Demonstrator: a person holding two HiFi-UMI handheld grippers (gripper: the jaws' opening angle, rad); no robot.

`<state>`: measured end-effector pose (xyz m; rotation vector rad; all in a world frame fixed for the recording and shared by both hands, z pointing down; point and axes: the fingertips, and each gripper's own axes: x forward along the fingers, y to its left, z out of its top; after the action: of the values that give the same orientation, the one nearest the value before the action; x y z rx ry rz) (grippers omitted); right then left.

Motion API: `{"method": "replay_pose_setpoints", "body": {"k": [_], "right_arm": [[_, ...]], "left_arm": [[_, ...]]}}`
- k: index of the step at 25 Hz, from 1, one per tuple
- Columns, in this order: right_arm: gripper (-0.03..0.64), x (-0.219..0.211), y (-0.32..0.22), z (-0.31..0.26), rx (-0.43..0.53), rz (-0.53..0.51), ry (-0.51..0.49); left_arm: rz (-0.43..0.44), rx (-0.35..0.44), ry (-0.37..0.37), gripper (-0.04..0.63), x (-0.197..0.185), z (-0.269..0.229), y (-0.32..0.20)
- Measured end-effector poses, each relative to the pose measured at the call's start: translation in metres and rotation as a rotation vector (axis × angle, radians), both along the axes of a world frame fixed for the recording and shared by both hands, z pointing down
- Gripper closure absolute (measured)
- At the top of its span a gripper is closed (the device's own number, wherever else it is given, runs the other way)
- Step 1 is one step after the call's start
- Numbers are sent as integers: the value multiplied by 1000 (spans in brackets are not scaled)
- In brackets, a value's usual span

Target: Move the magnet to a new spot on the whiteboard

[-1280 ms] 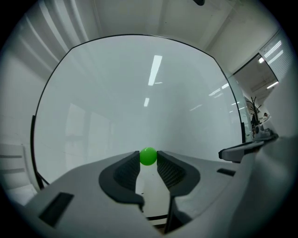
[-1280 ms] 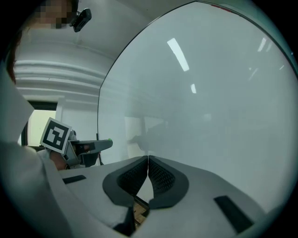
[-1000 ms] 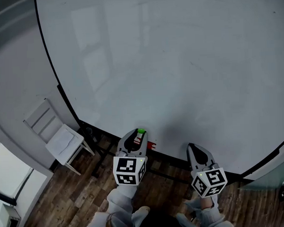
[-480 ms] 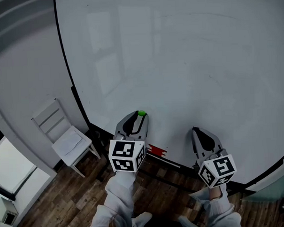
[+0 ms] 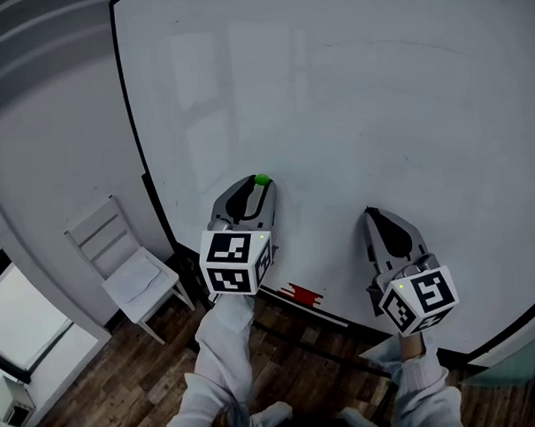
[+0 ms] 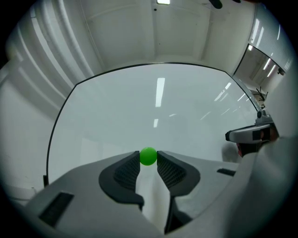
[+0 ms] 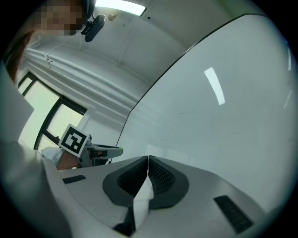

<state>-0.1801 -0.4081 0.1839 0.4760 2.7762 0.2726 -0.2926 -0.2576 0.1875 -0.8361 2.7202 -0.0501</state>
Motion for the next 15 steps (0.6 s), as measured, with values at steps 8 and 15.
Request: {"method": "replay_pose_setpoints", "body": {"k": [8,15], "right_arm": [[589,-15,18,-16,17,-22,-37],[589,-20,25,-13,18,-23,-38]], "left_arm": [[-22,-41,21,476,-37,-12,15],[28,-94,54,474,-52,-2,13]]}}
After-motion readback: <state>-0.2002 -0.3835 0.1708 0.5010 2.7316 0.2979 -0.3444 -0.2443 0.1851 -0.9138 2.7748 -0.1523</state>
